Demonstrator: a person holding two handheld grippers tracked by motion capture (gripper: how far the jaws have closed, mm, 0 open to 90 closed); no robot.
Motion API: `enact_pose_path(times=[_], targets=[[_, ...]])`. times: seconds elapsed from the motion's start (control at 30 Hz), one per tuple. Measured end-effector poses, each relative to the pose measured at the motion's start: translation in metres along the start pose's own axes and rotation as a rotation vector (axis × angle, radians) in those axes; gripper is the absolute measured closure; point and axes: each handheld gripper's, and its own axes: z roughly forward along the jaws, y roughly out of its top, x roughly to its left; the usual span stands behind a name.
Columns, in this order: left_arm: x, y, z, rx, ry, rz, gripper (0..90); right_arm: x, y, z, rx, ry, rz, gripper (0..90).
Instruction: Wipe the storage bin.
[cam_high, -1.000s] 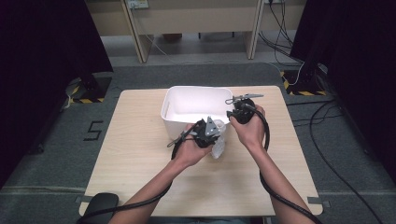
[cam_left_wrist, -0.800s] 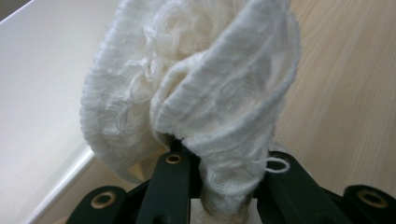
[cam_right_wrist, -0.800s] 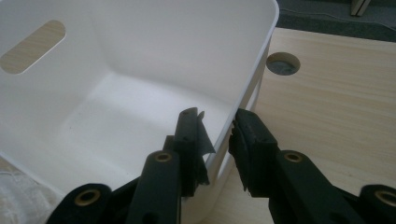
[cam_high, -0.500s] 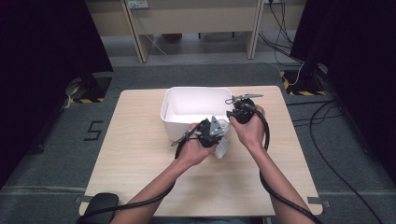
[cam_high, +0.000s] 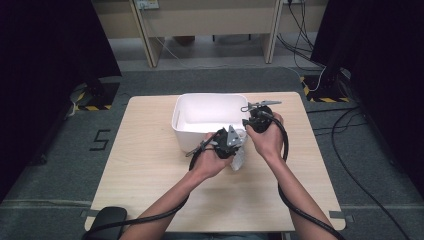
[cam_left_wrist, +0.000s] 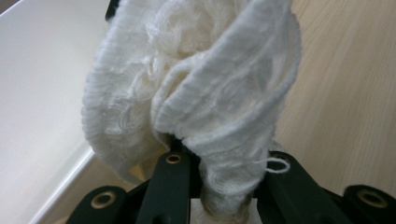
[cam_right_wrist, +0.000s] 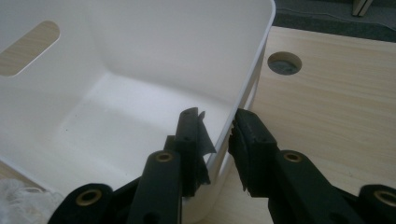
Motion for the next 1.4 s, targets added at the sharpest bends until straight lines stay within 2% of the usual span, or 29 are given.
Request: enact_pose_path(times=[0.63, 0.77, 1.0, 1.2, 1.4], targets=[[0.0, 0.0, 0.003, 0.003, -0.006, -0.001, 77.9, 0.0, 0.0, 0.0, 0.002, -0.001, 0.014, 72.4], [-0.001, -0.001, 0.007, 0.018, -0.01, 0.008, 77.9, 0.0, 0.0, 0.0, 0.002, 0.001, 0.01, 72.4], [-0.005, -0.008, 0.015, 0.024, -0.003, 0.013, 77.9, 0.0, 0.001, 0.0, 0.004, 0.0, 0.006, 72.4], [-0.009, -0.016, 0.024, 0.053, 0.01, 0.034, 77.9, 0.0, 0.001, 0.0, 0.004, 0.0, 0.007, 72.4], [-0.011, -0.026, 0.034, 0.077, 0.003, 0.028, 77.9, 0.0, 0.0, 0.0, 0.005, 0.003, 0.007, 72.3]])
